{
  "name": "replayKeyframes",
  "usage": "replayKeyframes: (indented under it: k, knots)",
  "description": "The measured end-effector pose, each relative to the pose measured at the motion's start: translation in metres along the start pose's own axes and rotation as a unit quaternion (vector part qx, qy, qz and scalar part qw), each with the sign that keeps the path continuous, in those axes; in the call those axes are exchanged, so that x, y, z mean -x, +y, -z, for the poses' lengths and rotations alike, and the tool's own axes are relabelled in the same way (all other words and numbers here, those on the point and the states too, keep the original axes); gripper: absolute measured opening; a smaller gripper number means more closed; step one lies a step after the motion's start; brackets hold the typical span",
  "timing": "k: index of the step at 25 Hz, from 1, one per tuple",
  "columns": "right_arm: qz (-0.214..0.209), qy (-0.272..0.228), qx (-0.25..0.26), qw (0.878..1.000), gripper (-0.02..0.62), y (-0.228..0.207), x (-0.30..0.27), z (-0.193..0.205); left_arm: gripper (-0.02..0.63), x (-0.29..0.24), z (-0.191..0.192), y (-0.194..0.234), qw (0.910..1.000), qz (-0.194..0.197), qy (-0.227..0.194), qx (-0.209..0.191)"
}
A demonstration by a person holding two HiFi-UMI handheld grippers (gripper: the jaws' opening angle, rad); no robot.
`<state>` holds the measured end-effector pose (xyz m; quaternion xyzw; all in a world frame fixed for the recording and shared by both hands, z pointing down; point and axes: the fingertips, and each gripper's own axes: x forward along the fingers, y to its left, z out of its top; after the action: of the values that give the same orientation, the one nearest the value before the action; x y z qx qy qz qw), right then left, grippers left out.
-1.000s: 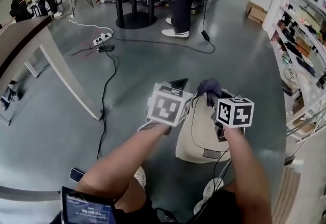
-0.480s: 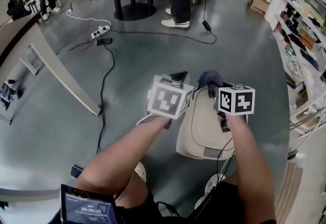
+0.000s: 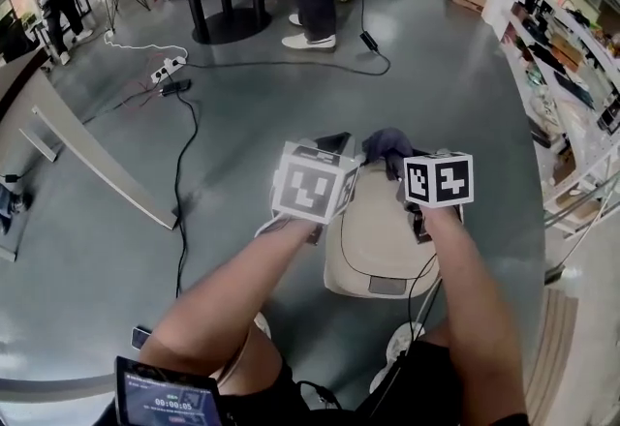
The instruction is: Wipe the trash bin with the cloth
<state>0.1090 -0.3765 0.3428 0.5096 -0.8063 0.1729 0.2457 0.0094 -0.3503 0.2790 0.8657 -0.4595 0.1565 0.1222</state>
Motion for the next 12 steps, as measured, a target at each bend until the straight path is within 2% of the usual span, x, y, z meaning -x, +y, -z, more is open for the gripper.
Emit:
replayKeyframes:
  k: [12]
  knots:
    - [0.036, 0.014, -0.006, 0.999, 0.089, -0.045, 0.028, 0.019, -0.003, -0.009, -0.003, -0.028, 0.9997, 0.017, -0.004, -0.015]
